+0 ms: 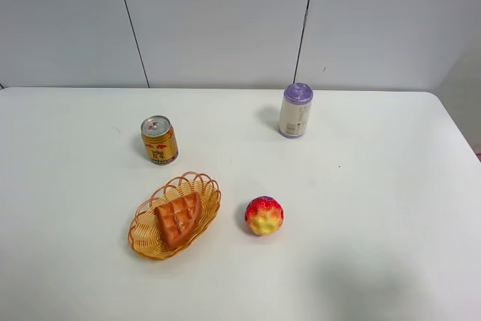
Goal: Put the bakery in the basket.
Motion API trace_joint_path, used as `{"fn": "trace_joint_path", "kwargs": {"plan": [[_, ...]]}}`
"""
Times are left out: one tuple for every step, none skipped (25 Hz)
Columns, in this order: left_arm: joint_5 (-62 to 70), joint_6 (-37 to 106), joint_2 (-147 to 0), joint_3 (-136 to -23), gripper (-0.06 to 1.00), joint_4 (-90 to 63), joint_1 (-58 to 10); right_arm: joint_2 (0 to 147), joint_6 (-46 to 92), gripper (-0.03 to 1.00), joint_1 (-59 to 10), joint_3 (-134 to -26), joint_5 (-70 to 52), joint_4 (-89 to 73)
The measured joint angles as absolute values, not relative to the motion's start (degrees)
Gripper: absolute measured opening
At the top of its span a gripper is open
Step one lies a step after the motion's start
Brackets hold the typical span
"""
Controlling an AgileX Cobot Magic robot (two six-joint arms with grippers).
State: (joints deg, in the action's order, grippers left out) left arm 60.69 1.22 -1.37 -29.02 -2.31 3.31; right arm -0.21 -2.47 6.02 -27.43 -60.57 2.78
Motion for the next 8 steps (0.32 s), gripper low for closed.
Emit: {"fn": "trace_joint_path", "kwargs": {"plan": [[60.7,0.9,-0.8,-29.0,0.99,-2.0,3.1,-0.2,-2.5,0.99,6.0,-27.4,-60.6,2.8],[60.6,0.6,-0.3,-29.0,0.99,-1.7,2.9,-0.2,-2.5,0.99,6.0,-27.4,-60.6,2.8],[60.5,0.0,0.1,-29.0,0.99,-1.4,2.8,-0.2,-2.5,0.99,6.0,-27.4,-60.6,2.8],[60.5,0.0,0.2,-29.0,0.99,-1.2,2.8,-0.2,-2.5,0.99,6.0,-27.4,-60.6,2.8],[60.5,-0.3,0.2,-29.0,0.99,-1.1,2.8,-0.2,-2.5,0.99,6.0,-27.4,-60.6,2.8],[60.5,-0.4,0.3,-29.0,0.99,-1.0,2.7,-0.2,-2.5,0.99,6.0,-27.4,-60.6,2.8],[60.5,-0.6,0.4,-29.0,0.99,-1.0,2.7,-0.2,-2.5,0.99,6.0,-27.4,-60.6,2.8],[60.5,-0.6,0.4,-29.0,0.99,-1.0,2.7,-0.2,-2.5,0.99,6.0,-27.4,-60.6,2.8]]}}
